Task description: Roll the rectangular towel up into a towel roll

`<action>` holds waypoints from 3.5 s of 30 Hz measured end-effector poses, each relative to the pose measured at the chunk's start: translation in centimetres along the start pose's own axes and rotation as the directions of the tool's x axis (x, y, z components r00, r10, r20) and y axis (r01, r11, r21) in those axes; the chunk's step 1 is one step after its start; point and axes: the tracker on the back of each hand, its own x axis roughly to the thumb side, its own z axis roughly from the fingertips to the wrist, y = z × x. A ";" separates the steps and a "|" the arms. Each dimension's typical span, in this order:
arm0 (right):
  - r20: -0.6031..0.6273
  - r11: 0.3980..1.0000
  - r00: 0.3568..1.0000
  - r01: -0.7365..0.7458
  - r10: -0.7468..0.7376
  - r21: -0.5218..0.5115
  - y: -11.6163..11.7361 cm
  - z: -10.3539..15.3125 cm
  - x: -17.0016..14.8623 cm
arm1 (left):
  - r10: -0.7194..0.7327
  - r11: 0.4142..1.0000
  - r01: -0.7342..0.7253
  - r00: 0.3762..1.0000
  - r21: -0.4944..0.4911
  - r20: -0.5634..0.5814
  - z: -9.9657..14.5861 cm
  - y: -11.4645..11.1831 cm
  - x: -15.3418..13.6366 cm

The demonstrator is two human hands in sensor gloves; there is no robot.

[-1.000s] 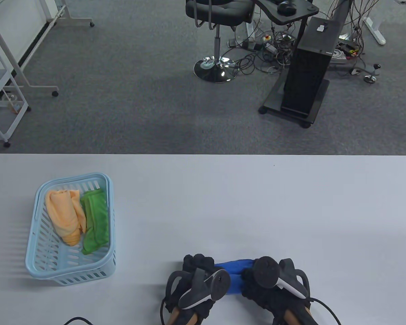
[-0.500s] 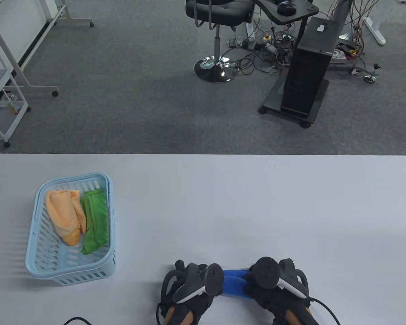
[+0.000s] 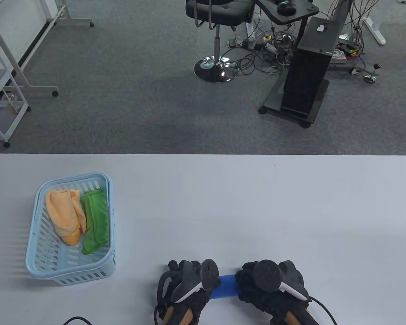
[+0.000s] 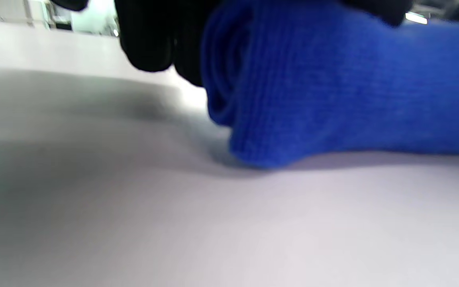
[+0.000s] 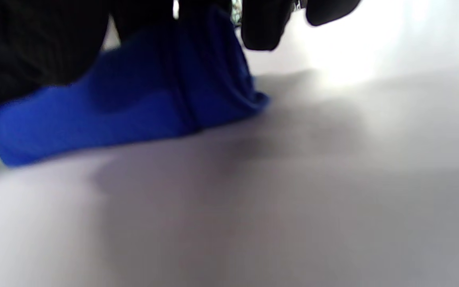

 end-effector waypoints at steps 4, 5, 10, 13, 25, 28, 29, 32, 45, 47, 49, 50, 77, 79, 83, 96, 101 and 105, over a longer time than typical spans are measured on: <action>-0.037 0.999 0.999 -0.028 0.027 -0.031 0.1 -0.2 0.0 | 0.031 0.987 -0.042 0.997 0.152 0.074 0.9 1.2 0.3; -0.040 0.999 0.999 -0.032 0.030 -0.031 0.2 -0.2 0.0 | 0.053 0.987 -0.076 0.986 0.143 0.160 1.0 1.1 0.5; -0.060 0.998 0.997 -0.057 0.055 -0.034 0.4 -0.5 0.1 | -0.004 0.999 0.012 0.977 -0.036 0.211 0.2 -0.3 1.5; -0.023 0.994 0.998 -0.065 0.064 -0.087 0.4 -0.4 0.3 | -0.002 0.998 0.010 0.993 -0.070 0.114 -0.2 -0.4 0.8; 0.210 0.992 0.977 -0.021 0.047 -0.127 -0.3 1.4 4.8 | 0.092 0.994 -0.094 0.995 -0.059 -0.033 -0.6 -0.1 -2.3; 0.245 0.998 0.968 -0.056 0.051 0.010 0.5 1.4 5.7 | 0.090 0.995 -0.092 0.995 -0.047 -0.034 -0.6 0.0 -2.3; 0.234 0.990 0.967 -0.123 0.103 0.073 1.3 1.4 5.9 | 0.095 0.995 -0.096 0.995 -0.039 -0.024 -0.6 0.0 -2.3; 0.228 0.964 0.940 -0.266 0.255 0.019 2.3 1.5 6.6 | 0.115 0.993 -0.115 0.993 -0.033 -0.020 -0.4 0.4 -2.3; -0.225 0.927 0.899 -0.367 0.376 0.080 0.0 -2.2 -1.7 | 0.194 0.966 -0.196 0.981 0.170 0.028 1.7 4.4 -4.1; -0.331 0.938 0.878 -0.327 0.345 0.110 -1.0 -2.6 -5.0 | 0.176 0.975 -0.178 0.984 0.132 0.029 1.6 4.1 -4.0; -0.434 0.953 0.849 -0.276 0.302 0.123 -2.0 -2.7 -8.1 | 0.163 0.978 -0.167 0.986 0.127 0.039 1.6 4.1 -3.8; -0.492 0.958 0.823 -0.256 0.285 0.126 -2.5 -2.5 -9.8 | 0.166 0.975 -0.171 0.985 0.141 0.050 1.6 4.1 -3.8; -0.811 1.000 0.584 -0.007 0.018 0.017 -6.3 2.1 -27.8 | 0.133 0.991 -0.132 0.991 0.022 -0.035 0.9 3.1 -4.5; -0.812 1.000 0.583 -0.003 0.021 0.024 -6.5 2.0 -27.9 | 0.129 0.992 -0.128 0.991 0.020 -0.034 0.9 3.1 -4.5; -0.817 1.000 0.576 -0.024 0.014 0.001 -7.3 2.4 -28.0 | 0.124 0.992 -0.124 0.992 0.013 -0.033 1.0 3.1 -4.5; -0.654 0.981 0.756 -0.154 0.041 -0.116 -10.8 4.1 -19.7 | 0.120 0.993 -0.120 0.993 0.000 0.007 1.1 3.1 -3.8; -0.521 0.972 0.847 -0.198 0.104 -0.128 -10.7 3.9 -13.9 | 0.107 0.994 -0.107 0.994 0.004 0.026 1.2 3.3 -3.4; -0.431 0.973 0.897 -0.178 0.098 -0.149 -9.5 3.9 -10.0 | 0.100 0.995 -0.100 0.994 -0.006 0.032 1.1 3.2 -3.3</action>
